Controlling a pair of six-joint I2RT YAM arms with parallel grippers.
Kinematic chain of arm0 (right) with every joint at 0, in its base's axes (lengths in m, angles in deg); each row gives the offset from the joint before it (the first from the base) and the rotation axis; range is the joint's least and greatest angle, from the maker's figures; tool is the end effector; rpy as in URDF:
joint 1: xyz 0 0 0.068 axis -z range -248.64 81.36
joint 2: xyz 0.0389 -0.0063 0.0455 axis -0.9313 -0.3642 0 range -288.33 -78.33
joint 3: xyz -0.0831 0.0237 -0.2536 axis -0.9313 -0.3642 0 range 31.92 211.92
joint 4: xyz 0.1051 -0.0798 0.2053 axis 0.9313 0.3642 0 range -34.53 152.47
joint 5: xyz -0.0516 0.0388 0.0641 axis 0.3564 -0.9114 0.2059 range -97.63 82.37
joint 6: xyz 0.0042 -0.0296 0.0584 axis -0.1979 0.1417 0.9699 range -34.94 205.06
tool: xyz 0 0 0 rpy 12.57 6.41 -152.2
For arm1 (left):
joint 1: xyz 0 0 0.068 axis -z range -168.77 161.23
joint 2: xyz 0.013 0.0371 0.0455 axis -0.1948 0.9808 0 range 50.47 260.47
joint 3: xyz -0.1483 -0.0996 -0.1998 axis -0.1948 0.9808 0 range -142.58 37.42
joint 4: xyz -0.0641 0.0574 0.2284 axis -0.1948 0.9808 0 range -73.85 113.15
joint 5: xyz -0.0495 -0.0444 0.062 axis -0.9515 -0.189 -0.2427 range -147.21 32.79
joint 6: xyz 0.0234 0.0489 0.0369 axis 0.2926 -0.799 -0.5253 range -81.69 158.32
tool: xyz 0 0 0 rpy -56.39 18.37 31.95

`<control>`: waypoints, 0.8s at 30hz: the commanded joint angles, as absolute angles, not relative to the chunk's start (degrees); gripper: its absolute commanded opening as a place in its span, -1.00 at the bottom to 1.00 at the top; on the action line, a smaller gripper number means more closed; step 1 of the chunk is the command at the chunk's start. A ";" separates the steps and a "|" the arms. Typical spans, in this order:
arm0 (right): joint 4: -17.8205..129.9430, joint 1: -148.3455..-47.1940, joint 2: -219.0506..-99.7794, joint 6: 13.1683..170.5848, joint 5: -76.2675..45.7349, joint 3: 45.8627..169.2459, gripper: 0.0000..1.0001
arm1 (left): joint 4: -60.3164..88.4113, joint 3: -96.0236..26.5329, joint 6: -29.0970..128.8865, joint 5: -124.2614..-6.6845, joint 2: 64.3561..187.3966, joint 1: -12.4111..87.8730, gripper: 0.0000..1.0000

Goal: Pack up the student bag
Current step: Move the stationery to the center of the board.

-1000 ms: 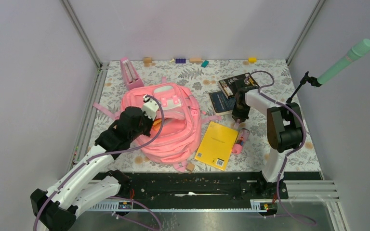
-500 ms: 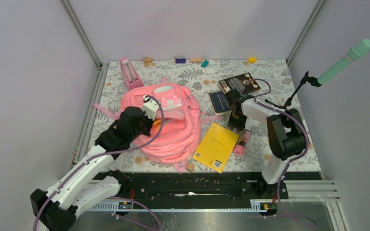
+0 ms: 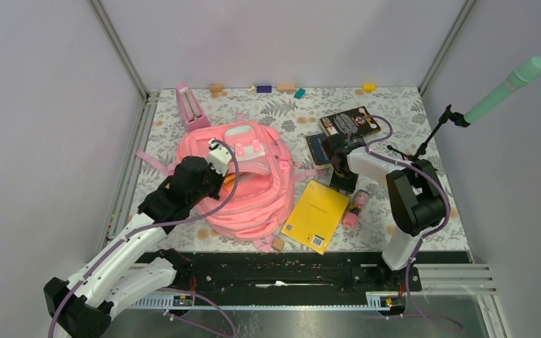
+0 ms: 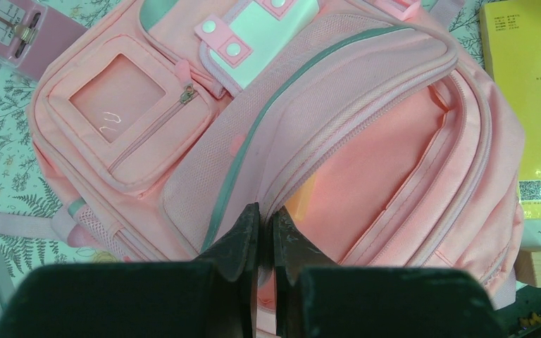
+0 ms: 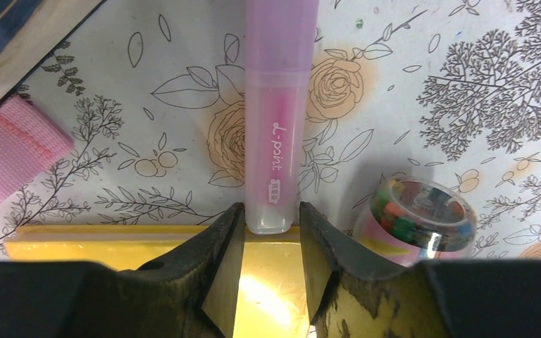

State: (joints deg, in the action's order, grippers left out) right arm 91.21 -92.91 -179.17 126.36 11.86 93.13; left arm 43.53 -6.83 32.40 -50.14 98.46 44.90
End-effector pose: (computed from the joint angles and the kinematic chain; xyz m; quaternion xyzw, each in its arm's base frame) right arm 0.2918 0.1127 0.1510 0.1661 0.9636 -0.0732 0.1964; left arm 0.1563 -0.0965 0.2864 0.2657 0.8281 -0.0655 0.4892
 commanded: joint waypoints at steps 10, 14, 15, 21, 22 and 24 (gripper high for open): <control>92.77 -93.52 -178.76 124.89 13.20 95.55 -0.68 | 37.33 -9.14 33.40 -48.71 95.91 44.89 -1.00; 92.82 -93.52 -176.10 123.54 12.29 94.76 -0.70 | 37.33 -9.15 33.39 -48.51 95.98 44.89 -1.00; 93.12 -93.52 -175.13 123.05 12.18 94.56 -0.70 | 37.44 -9.16 33.34 -48.51 95.99 44.87 -1.00; 96.81 -94.37 -171.78 119.44 8.53 94.14 -0.69 | 37.43 -9.33 33.42 -48.95 95.89 44.87 -1.00; 97.15 -94.70 -170.98 119.26 8.39 93.48 -0.69 | 37.42 -9.29 33.40 -48.95 96.02 44.89 -1.00; 97.21 -95.55 -169.63 118.98 7.64 92.00 -0.69 | 37.49 -9.40 33.39 -48.95 96.37 44.89 -1.00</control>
